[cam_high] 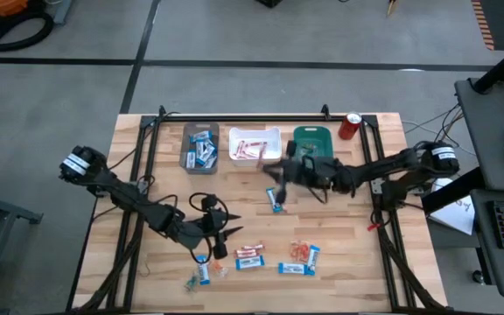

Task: Sort candy
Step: Put the orange candy into the white bin, then put the transparent candy into the green bin

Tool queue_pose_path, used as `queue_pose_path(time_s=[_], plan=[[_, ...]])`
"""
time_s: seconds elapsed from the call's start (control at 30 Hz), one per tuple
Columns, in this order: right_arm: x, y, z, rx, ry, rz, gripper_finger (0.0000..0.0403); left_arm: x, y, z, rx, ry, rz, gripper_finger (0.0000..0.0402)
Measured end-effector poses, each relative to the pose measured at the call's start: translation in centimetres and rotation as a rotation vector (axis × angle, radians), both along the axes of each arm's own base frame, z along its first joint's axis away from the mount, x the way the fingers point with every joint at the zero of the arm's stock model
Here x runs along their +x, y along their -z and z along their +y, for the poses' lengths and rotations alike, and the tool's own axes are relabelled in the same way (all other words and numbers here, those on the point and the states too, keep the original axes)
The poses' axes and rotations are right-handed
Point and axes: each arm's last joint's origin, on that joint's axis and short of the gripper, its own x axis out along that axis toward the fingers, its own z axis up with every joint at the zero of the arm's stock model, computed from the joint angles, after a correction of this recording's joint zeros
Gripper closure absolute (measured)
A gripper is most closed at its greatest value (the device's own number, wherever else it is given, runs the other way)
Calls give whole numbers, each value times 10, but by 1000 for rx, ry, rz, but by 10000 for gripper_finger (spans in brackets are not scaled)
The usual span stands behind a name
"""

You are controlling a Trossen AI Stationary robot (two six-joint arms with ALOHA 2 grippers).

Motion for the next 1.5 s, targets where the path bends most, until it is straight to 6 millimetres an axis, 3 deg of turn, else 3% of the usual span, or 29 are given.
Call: queue_pose_path(time_s=[0.17,0.37,0.53,0.67,0.8,1.2,1.5], plan=[[1,9,-41,171,247,-11,390,-20,-4,-7,-64,10,68,272],[5,50,-88,336,421,71,390,-42,-15,-7,-87,-44,85,272],[10,89,-104,441,487,142,390,-45,-21,-4,-55,-65,63,272],[13,100,-106,473,501,161,388,-45,-21,-4,-32,-74,61,272],[17,98,-107,474,501,166,363,-45,-20,-4,-23,-74,65,272],[30,88,-107,504,512,278,235,-44,-20,-3,-5,-80,65,272],[36,48,-70,497,227,298,209,-45,-20,-7,-88,57,122,272]])
